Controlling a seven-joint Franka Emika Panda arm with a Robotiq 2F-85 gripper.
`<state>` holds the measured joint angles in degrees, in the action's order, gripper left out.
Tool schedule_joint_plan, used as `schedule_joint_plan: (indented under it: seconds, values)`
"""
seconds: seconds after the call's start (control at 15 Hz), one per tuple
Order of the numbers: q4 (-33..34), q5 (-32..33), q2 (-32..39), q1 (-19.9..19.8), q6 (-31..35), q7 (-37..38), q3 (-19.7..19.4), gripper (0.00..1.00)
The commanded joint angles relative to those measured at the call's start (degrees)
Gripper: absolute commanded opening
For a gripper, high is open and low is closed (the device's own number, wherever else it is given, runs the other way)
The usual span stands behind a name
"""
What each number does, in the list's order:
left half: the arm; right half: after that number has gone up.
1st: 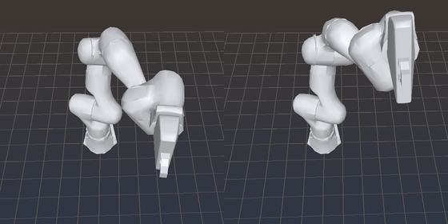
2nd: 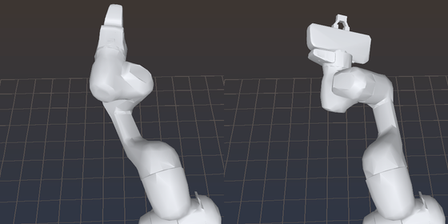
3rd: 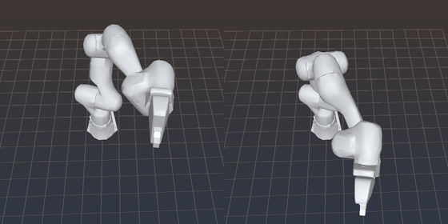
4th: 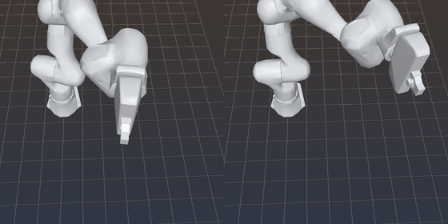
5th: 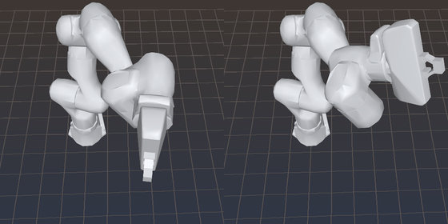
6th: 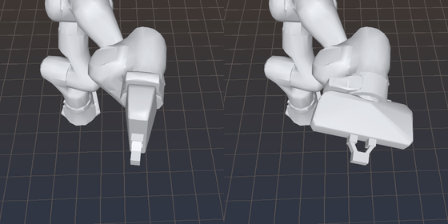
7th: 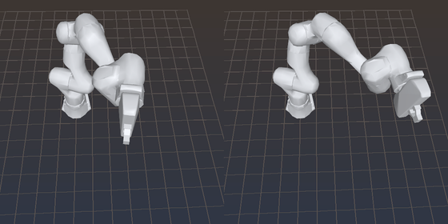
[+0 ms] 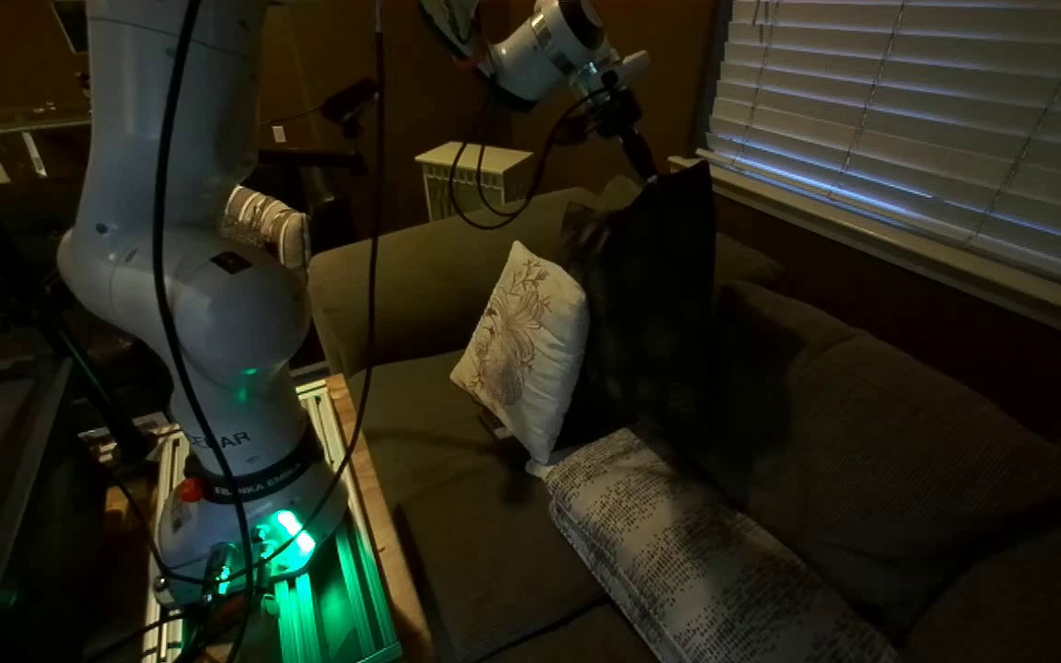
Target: Put the black pillow on top of the stacked pillows on the right.
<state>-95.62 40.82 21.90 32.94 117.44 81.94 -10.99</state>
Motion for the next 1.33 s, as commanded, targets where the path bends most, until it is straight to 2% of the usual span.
schedule_joint_plan:
  seconds: [0.0, 0.07, 0.27, 0.93, 1.0, 1.27]
  values:
    - [-6.95, 7.27, -8.8, -4.65, -1.96, 2.97, 5.3, 0.01]
    - [-2.27, 4.1, -2.81, -6.77, -2.03, 2.11, 7.81, 0.06]
    - [-5.05, 5.13, -5.46, -8.59, -1.88, 2.25, 9.26, 0.06]
    - [-5.79, 5.13, -5.84, -8.65, -1.97, 2.41, 9.51, 0.06]
    - [-5.9, 5.58, -6.05, -8.43, -2.54, 2.45, 9.49, 0.01]
    - [-8.12, 6.99, -7.44, -10.97, -3.73, 3.43, 11.84, 0.01]
